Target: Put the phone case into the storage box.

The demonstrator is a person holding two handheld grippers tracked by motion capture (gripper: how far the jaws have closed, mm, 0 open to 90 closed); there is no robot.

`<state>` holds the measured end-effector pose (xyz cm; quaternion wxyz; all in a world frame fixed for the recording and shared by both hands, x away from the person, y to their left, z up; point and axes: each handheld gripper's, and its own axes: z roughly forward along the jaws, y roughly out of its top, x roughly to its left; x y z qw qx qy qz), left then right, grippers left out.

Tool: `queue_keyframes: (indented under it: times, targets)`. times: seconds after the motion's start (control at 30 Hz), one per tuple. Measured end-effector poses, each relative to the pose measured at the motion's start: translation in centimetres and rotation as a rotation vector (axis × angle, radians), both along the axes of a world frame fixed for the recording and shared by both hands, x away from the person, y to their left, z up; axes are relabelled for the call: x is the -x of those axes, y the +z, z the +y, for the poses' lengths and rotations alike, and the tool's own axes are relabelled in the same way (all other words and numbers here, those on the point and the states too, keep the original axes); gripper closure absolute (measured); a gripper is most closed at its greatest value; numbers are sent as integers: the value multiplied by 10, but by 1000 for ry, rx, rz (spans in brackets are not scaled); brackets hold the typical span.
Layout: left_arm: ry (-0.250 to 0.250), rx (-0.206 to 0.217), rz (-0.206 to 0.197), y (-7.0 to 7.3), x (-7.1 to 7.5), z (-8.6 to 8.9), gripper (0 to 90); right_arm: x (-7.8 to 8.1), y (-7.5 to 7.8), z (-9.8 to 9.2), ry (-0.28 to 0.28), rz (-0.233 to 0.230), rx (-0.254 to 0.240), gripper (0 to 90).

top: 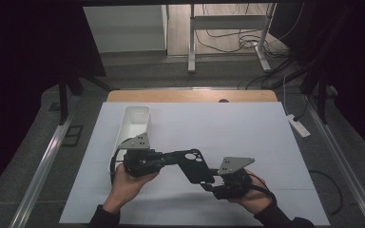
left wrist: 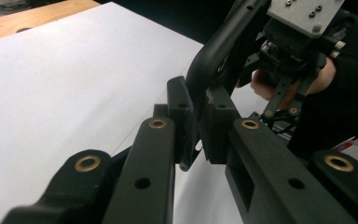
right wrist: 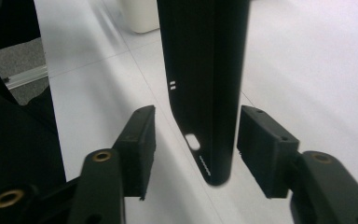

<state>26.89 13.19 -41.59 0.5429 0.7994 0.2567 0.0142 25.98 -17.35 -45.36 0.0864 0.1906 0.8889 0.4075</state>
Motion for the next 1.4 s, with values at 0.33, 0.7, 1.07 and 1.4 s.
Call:
queue_keyframes:
  times: [0.33, 0.7, 1.07, 1.4]
  targets:
    - [23, -37, 0, 2, -4, 5, 833, -2, 4, -12, -84, 24, 16, 289]
    - [51, -81, 6, 6, -10, 17, 833, 1, 3, -25, -139, 12, 59, 106]
    - [69, -104, -2, 12, -15, 29, 833, 5, 4, -40, -189, 27, 52, 46]
    - [94, -125, -8, 18, -18, 40, 832, 8, 3, -57, -220, 32, 58, 14]
